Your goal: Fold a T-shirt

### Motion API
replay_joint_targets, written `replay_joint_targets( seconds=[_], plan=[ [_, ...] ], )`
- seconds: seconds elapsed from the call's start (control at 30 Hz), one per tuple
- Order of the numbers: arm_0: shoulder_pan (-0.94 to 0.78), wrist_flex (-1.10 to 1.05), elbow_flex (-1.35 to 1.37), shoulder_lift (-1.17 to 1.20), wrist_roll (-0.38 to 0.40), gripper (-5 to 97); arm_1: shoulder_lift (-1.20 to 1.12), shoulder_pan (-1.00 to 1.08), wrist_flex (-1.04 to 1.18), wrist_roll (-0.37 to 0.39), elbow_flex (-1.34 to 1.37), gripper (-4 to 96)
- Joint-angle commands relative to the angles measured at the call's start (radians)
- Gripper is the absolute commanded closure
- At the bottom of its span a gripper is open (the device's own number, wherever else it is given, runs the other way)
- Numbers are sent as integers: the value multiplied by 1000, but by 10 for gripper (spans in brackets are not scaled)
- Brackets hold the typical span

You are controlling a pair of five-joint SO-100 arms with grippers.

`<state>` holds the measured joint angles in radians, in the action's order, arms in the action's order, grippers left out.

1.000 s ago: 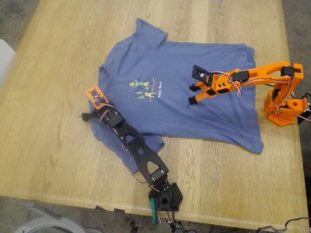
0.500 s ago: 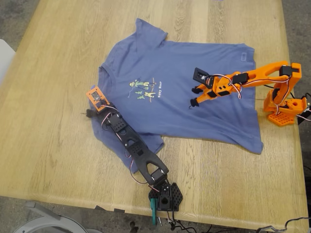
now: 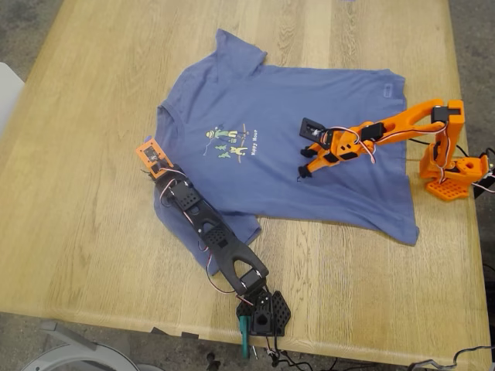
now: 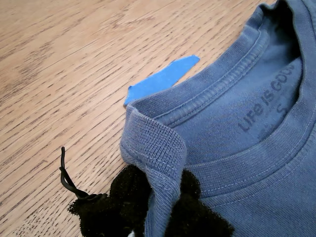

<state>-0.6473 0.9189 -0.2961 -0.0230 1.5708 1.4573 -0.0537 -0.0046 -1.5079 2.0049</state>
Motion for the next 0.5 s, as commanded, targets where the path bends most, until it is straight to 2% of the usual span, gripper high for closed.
replay_joint_targets(
  seconds=[0.0,0.27,0.47],
  plan=[
    [37,51,-38,18,-11,918,3,-26,3,14,-58,601],
    [41,100,-38,61,-9,918,-21,-80,-37,71,18,600],
    [48,178,-38,124,-6,918,-133,-61,-117,89,-17,601]
  ],
)
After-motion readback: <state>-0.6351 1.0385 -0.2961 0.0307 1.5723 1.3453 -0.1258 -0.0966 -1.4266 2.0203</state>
